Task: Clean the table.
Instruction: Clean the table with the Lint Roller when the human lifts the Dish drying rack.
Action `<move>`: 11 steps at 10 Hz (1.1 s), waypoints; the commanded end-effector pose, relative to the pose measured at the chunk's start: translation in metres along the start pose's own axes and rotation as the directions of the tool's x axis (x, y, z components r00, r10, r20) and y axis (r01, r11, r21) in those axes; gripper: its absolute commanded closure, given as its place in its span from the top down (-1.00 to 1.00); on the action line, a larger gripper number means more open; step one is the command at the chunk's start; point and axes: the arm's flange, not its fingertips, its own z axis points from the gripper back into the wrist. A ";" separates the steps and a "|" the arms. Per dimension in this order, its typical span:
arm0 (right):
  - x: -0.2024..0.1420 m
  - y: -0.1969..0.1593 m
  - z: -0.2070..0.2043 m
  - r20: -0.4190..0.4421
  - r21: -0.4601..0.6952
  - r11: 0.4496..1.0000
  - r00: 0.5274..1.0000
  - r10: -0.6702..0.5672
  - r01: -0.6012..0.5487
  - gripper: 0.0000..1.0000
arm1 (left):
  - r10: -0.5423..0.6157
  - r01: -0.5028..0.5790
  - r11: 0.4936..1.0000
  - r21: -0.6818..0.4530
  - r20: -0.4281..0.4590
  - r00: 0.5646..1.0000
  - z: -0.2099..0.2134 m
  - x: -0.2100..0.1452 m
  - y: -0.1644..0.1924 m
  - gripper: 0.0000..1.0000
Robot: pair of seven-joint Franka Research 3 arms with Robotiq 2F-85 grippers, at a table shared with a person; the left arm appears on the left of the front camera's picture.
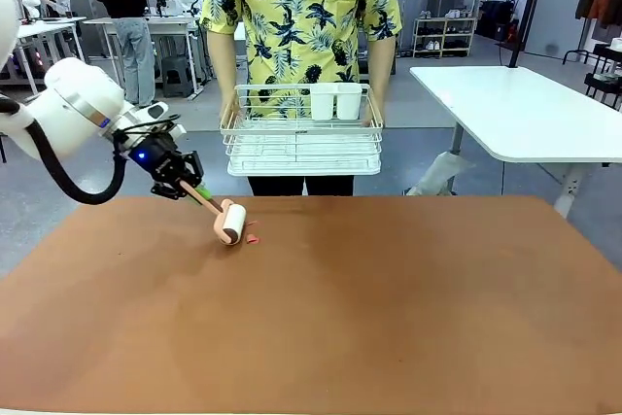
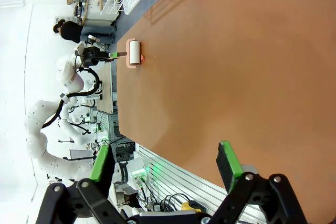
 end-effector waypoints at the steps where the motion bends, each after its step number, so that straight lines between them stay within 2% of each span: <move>1: -0.002 0.003 0.001 0.011 0.020 1.000 1.000 0.002 -0.003 1.00 | -0.050 0.050 0.999 -0.014 -0.001 0.999 -0.030 -0.005 -0.030 -0.59; 4: -0.002 0.003 0.001 0.011 0.020 1.000 1.000 0.002 -0.003 1.00 | -0.032 0.031 0.999 -0.029 -0.019 0.999 -0.064 -0.008 -0.086 -0.59; 7: -0.002 0.003 0.001 0.011 0.020 1.000 1.000 0.002 -0.003 1.00 | -0.032 0.032 0.999 -0.014 -0.017 0.999 -0.054 -0.014 -0.117 -0.59; 9: -0.002 0.003 0.001 0.011 0.020 1.000 1.000 0.002 -0.003 1.00 | -0.004 0.004 0.999 0.054 0.012 1.000 -0.022 -0.019 -0.156 -0.59; 11: -0.002 0.003 0.001 0.011 0.020 1.000 1.000 0.002 -0.003 1.00 | -0.015 0.008 0.984 0.175 0.037 0.999 0.037 -0.040 -0.205 -0.59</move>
